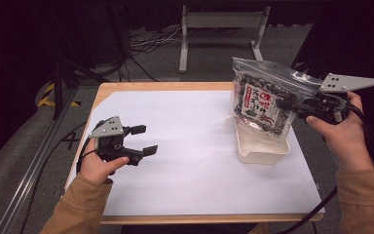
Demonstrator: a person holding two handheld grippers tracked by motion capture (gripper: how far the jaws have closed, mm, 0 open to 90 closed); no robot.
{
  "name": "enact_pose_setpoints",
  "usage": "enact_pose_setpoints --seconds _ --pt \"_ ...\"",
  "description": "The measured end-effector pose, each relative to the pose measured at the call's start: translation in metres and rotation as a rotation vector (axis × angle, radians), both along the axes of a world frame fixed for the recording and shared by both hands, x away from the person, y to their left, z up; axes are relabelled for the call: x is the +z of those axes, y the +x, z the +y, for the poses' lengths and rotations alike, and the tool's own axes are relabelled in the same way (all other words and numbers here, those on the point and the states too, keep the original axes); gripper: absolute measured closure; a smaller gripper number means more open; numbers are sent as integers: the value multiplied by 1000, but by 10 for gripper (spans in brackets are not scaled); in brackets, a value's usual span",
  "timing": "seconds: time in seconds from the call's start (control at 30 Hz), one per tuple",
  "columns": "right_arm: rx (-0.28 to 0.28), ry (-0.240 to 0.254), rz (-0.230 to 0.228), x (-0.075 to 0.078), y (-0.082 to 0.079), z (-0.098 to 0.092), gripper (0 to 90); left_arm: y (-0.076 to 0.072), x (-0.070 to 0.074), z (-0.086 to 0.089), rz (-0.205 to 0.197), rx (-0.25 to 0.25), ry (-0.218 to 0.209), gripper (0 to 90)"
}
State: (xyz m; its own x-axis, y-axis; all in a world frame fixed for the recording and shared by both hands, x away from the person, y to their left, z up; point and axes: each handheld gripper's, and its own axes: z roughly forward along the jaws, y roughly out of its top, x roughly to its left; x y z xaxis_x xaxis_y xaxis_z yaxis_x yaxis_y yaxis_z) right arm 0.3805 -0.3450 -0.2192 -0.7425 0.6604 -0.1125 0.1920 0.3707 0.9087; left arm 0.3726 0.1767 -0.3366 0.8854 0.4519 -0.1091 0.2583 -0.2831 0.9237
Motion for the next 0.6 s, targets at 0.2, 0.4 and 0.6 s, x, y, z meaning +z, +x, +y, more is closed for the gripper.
enact_pose_setpoints --seconds 0.2,0.4,0.6 --pt "-53 8 8 -10 5 -5 755 0 0 0 -7 -4 1 175" --pt "-82 4 25 -19 8 -9 755 0 0 0 -5 -5 4 174" --pt "-96 -7 34 -26 10 -9 754 0 0 0 -3 -2 5 174"
